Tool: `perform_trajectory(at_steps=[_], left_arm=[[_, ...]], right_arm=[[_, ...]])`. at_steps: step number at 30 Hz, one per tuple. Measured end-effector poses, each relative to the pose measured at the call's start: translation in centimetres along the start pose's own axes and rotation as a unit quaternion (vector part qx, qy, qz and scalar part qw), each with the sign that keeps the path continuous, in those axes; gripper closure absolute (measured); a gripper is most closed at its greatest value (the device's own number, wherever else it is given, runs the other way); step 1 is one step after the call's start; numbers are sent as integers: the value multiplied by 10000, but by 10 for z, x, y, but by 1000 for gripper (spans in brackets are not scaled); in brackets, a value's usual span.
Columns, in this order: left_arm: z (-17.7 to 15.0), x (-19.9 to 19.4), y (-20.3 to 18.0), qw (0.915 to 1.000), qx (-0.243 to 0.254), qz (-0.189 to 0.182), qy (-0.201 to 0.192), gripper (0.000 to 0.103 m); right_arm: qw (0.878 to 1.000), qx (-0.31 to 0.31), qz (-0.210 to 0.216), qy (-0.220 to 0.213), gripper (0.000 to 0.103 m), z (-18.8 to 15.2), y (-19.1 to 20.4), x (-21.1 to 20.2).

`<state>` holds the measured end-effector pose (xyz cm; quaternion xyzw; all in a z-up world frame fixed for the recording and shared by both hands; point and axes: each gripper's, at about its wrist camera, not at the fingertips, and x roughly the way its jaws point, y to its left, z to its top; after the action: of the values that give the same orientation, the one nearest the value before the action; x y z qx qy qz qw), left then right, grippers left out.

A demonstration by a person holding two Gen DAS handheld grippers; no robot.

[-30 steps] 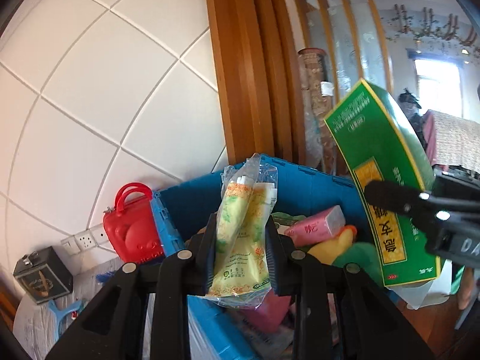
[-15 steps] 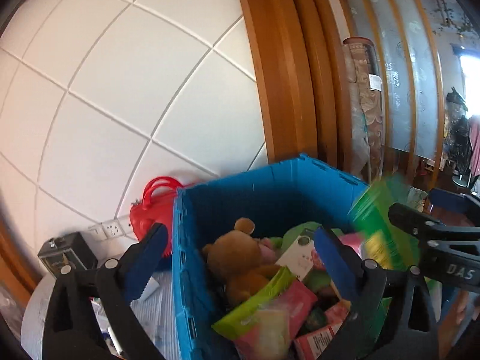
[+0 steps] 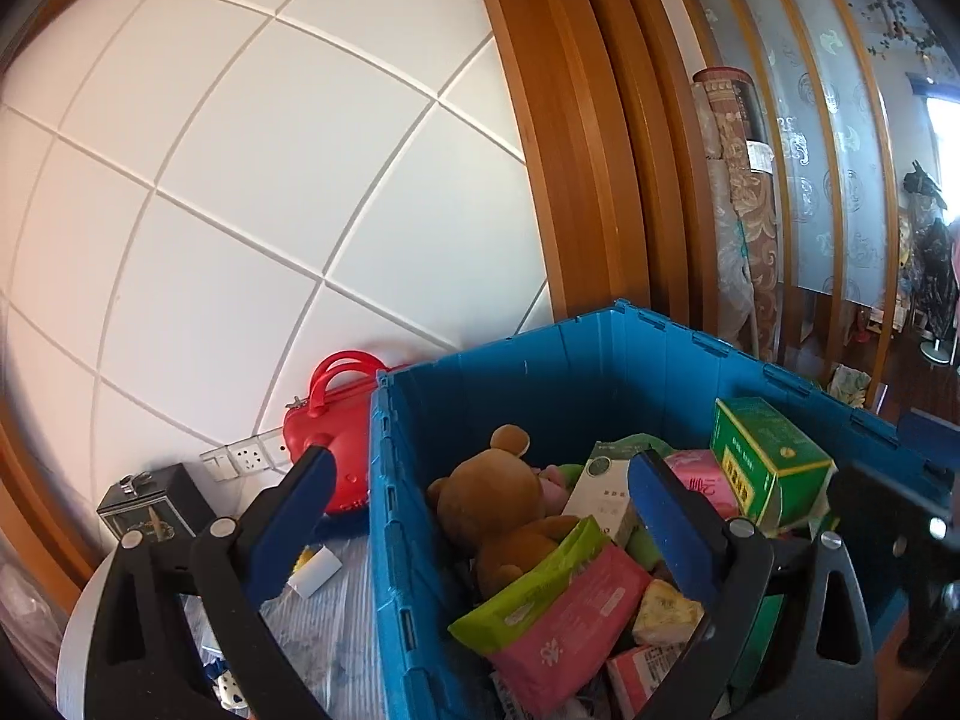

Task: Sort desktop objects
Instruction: 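Carry the yellow packet and green box into the blue crate and release, then return both tools to the table over the remaining items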

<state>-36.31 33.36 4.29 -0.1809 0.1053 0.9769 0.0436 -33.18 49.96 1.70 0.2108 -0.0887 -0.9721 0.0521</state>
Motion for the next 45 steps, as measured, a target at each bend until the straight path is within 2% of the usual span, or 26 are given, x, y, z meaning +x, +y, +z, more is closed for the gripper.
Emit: perform_trajectory(at_steps=[13,20,27,29,38,42,45], left_arm=[[-27,-18,39,9992,-209,330,44,4],[-45,-20,90,9978,-434,488,104,4],[-75,-19,170,9957,-557,710,216,4],[-87,-19,196,9949,-555,815,225,4],[-166,-25,334,9882,-580,1317,523,4],[-205,-23,395,9833,-694,1510,744,4],[-232,-16,424,9802,-680,1640,880,4]], right_arm=[[9992,-135,365,77,11,-20,31,-9],[9975,-395,575,81,10,-21,83,-1],[9952,-566,778,161,9,-29,154,18],[9945,-553,874,158,5,-34,179,24],[9913,-722,1041,368,3,-79,281,57],[9885,-865,1059,640,3,-104,310,85],[9819,-1011,1207,1055,7,-121,332,119]])
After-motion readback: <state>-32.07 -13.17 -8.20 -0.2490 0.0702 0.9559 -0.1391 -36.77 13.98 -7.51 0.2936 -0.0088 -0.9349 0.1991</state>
